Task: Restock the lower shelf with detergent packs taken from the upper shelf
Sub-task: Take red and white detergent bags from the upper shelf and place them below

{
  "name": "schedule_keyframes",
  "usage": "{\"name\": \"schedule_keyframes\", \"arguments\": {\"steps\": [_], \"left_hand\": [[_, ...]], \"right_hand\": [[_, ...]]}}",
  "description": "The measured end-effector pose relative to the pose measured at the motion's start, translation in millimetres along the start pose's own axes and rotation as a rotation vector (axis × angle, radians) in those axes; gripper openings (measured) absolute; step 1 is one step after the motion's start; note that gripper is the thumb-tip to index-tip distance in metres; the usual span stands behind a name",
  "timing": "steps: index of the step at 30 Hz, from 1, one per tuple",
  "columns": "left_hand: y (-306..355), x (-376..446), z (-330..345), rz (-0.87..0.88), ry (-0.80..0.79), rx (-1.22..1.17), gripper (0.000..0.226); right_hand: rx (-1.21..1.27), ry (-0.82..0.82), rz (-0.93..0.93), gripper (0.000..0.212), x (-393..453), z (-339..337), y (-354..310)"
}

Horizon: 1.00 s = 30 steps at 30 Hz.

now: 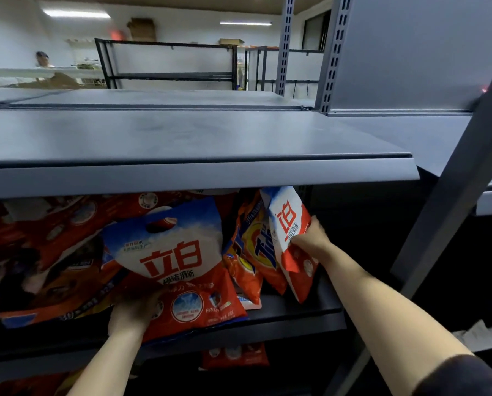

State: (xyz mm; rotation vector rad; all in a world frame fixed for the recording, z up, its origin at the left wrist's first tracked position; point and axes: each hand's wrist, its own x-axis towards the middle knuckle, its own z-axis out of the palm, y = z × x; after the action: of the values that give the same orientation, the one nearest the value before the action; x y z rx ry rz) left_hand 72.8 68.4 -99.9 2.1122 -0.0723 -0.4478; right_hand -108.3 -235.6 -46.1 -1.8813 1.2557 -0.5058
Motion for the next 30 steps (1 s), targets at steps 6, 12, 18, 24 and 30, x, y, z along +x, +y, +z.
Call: {"name": "schedule_keyframes", "arguments": {"steps": [6,12,18,24,30], "left_hand": [[-7.1,2.6,0.9,-0.092,0.139,-0.152,0.071],[8.9,-13.0,-0.3,0.013,0.166,-0.534,0.056],[21.9,-36.4,2.4,0.209,0.281,-0.542,0.032],[26.8,-43.8,-17.3,0.400,0.169,-0.639,0.024],[43.1,-61.3,-37.1,0.470,0.147,-0.721,0.005]], "right_hand": [[-0.031,-0.183,0.048,0.111,26.8,-0.7,8.6],[-0.189,-0.069,0.060,0.101,27.9,-1.0,11.4],[-0.013,-0.214,0.168,0.031,10.3,-4.0,17.4],[-0.032,0.045,-0.001,0.021,-29.8,-12.6,13.3],[-0.238,0.316,-0.150,0.033,-94.6,-21.2,-3.7]]}}
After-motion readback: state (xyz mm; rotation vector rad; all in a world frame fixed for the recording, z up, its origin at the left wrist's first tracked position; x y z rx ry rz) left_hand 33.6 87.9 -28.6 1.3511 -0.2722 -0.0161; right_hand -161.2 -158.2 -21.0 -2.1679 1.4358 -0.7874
